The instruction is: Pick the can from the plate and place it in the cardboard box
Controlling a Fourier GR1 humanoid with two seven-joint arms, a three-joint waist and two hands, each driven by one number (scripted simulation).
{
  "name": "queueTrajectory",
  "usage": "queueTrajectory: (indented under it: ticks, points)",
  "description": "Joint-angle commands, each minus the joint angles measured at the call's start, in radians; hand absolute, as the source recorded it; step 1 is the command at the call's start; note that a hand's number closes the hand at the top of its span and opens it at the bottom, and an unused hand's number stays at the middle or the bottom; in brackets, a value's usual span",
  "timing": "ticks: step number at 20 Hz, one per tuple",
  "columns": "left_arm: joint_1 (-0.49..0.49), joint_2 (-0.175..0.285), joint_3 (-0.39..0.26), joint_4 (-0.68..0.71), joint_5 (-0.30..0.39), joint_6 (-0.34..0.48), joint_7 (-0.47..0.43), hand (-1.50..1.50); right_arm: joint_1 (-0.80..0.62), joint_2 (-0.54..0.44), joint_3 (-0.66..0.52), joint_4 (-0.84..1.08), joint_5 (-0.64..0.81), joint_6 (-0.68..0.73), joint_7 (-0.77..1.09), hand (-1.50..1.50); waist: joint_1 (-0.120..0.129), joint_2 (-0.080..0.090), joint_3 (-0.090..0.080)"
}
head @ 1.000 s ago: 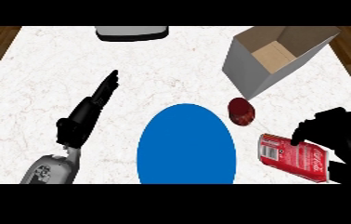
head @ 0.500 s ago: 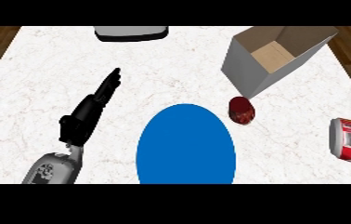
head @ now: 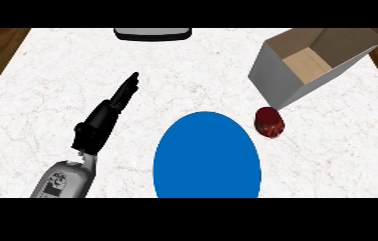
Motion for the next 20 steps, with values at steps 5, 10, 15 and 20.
queueTrajectory:
  ticks: [5, 10, 15, 20]
  points:
    - [0.029, -0.031, 0.008, 0.064, -0.041, -0.028, -0.099, 0.0, -0.238, 0.042, 0.071, 0.114, 0.022, 0.112, 0.111, 1.5, 0.015, 0.003, 0.0]
    - [-0.011, -0.055, -0.009, -0.003, -0.045, -0.027, 0.015, 0.0, -0.478, 0.153, 0.243, 0.227, 0.095, 0.048, 0.238, 1.5, 0.037, 0.007, -0.001]
    - [0.003, -0.068, -0.009, 0.023, -0.08, -0.022, -0.018, 0.0, -0.638, 0.218, 0.299, 0.386, 0.258, 0.056, 0.217, 1.5, 0.039, 0.008, 0.0]
    - [0.012, -0.033, 0.036, -0.025, -0.032, -0.078, 0.003, 0.0, -0.729, 0.335, 0.412, 0.486, 0.451, 0.01, 0.188, 1.5, 0.039, 0.007, 0.0]
